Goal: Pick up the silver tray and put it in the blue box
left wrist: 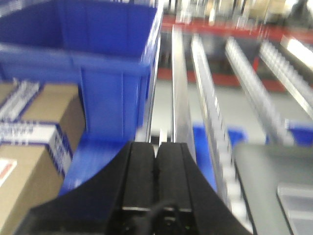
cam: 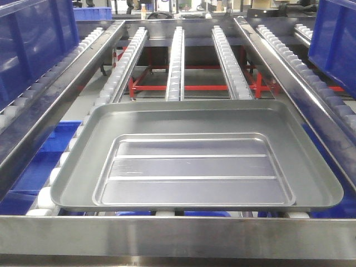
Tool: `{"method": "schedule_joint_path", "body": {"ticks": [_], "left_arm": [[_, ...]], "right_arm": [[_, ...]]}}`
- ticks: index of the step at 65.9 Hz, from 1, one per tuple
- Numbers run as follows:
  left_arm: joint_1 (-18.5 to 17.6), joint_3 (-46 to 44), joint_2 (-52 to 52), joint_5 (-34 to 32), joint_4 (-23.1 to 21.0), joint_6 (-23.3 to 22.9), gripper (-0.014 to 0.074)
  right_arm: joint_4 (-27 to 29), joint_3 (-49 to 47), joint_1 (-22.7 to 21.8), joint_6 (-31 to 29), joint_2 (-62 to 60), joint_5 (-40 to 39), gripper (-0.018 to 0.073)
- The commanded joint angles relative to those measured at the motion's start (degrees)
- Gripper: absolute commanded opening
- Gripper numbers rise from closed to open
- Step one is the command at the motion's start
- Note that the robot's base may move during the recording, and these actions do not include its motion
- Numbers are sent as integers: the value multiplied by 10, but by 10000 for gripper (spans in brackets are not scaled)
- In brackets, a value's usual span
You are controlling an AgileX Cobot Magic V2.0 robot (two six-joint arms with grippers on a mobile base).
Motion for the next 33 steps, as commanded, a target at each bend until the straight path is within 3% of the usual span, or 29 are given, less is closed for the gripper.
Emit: {"method": "schedule_joint_path", "body": {"ticks": [1,9,22,33], "left_arm": [[-4,-67,82,43,-1,-3,-98],[-4,-127,189,113,-5,-2,-98],[-4,-147,280,117,-47,-2,-103],[-4,-147,324,95,-125,-2,-103]], "right_arm": [[4,-57,-3,-3,75,12,48],[7,-110,-3,-3,185,92,48],[10,-146,-3,-2,301,118,48],[32,-146,-3,-1,318,121,48]]}}
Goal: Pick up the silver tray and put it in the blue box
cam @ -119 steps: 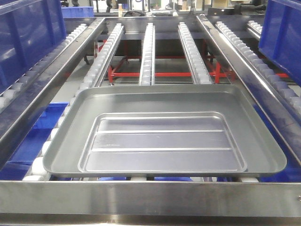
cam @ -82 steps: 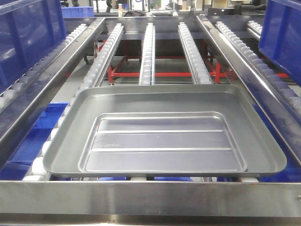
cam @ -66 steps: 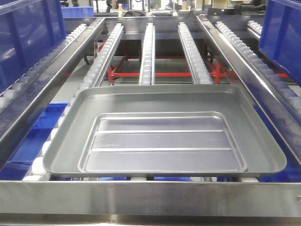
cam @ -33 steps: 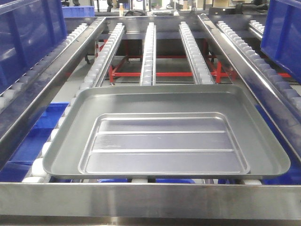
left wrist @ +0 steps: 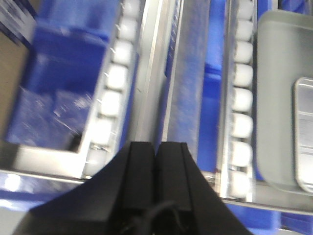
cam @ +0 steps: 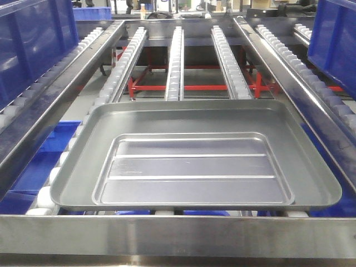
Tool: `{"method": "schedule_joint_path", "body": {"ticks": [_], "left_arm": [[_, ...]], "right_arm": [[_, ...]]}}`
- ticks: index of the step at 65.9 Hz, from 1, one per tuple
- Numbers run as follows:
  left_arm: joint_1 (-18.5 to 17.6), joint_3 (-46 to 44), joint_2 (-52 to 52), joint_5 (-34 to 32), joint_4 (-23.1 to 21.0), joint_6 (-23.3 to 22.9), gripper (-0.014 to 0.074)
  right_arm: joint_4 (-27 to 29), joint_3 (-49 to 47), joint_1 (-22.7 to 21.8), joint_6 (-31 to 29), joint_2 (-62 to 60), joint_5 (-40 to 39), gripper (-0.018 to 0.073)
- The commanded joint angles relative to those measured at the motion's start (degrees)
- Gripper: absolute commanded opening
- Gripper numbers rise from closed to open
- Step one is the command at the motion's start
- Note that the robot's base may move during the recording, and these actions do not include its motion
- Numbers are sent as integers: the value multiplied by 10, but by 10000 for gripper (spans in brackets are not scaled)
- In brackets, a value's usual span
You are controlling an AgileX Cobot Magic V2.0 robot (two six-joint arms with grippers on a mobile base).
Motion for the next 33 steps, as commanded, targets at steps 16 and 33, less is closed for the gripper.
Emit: {"method": "schedule_joint_path", "body": {"ticks": [16,33], "left_arm": [[-5,-23,45,-64,-111,-1,-103],[-121,-35,51,-77,-143,-1,-103]], "right_arm": [[85,-23,-2,-1,6,-88,48],[162,-23,-1,-1,22,-103,48]]}}
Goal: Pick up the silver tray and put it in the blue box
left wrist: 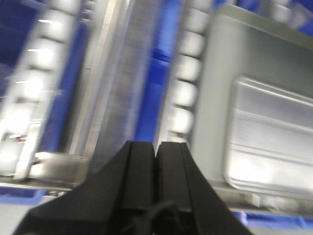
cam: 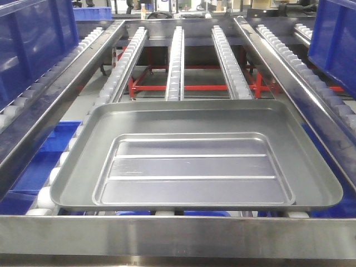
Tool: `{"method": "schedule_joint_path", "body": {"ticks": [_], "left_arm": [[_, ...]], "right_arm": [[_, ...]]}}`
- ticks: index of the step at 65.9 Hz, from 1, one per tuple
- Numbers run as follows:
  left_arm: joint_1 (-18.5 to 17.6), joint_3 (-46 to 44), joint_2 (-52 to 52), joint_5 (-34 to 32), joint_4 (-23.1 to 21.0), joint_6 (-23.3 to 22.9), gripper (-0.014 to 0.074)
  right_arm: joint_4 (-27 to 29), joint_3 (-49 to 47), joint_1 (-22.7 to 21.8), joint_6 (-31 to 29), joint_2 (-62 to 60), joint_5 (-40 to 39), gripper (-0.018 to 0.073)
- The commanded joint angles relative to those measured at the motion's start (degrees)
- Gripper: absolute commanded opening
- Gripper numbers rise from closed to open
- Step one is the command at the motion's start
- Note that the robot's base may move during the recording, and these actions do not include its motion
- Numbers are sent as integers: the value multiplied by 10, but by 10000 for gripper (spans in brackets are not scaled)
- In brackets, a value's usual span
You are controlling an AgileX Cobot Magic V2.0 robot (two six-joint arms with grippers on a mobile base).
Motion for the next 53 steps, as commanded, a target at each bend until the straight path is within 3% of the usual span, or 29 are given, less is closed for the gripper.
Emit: {"method": "schedule_joint_path", "body": {"ticks": [1,14,19,27,31,35,40,48,53], "left_arm": [[-53,-26,2,-49,-25,-1,-103],[-190,-46,55,-91,-15,-1,-102],[-223,-65,92,-84,-10,-1,-101],[-267,-115,174,-67,37,-13,-96],[-278,-138,221,-63,76,-54,-96],[-278,-165,263,-39,118,-133,-96],[-278,-206,311,13,194,-229,-96],[-287,-259,374,99,352,-372,-96],[-295,-288,396,128,395,-405,-96]], "right_arm": [[26,-22,-1,-1,8,-49,48],[51,-22,54,-2,14,-55,48],[51,-22,94,-2,23,-64,48],[51,-27,153,-2,57,-105,50],[51,-37,172,-2,87,-117,50],[51,-57,189,-2,129,-125,54],[50,-85,202,-2,184,-138,57],[39,-149,210,-2,284,-154,57],[37,-190,210,-1,337,-141,57]]}}
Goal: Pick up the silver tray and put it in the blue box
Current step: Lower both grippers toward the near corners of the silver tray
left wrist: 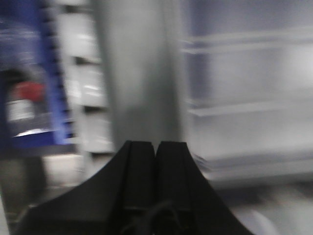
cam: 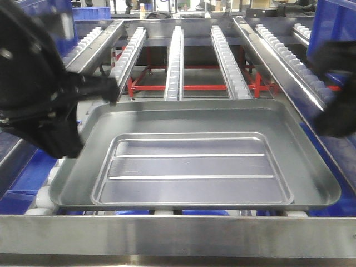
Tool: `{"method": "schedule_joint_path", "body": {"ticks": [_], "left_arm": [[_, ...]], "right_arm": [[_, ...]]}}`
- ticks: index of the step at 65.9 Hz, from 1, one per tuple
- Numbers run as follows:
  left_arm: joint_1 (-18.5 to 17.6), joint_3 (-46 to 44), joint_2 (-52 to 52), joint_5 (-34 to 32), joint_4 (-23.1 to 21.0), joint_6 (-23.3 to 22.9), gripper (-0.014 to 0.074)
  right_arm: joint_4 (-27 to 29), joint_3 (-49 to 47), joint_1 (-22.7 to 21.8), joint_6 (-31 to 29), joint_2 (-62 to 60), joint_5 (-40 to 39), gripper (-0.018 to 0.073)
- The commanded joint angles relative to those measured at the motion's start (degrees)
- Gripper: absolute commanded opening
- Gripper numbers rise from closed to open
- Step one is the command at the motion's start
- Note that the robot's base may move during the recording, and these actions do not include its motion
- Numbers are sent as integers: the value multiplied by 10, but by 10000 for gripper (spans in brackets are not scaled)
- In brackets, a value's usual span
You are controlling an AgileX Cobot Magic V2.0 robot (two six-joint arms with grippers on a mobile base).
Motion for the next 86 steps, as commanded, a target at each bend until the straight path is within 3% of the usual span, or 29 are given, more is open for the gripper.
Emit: {"method": "schedule_joint_path", "body": {"ticks": [1,13,20,27,32,45,55,86], "left_arm": [[-12,-47,1,19,59,-57,-96],[-32,-86,8,21,47,-59,-96],[-33,-93,8,21,35,-59,-96],[-33,-94,8,13,32,-59,-96],[-33,-94,8,6,31,-59,-96],[-33,-94,23,-7,19,-61,-96],[-33,-94,44,-7,-4,-61,-96],[-31,-94,52,-11,5,-61,-96]], "right_arm": [[-4,-66,1,0,51,-21,57],[-42,-145,13,67,128,26,57],[-118,-186,21,168,157,80,57],[-229,-223,42,283,182,144,57],[-288,-242,62,336,192,186,57],[-294,-248,117,347,195,202,57],[-294,-248,117,348,199,202,57],[-294,-246,107,349,205,172,57]]}}
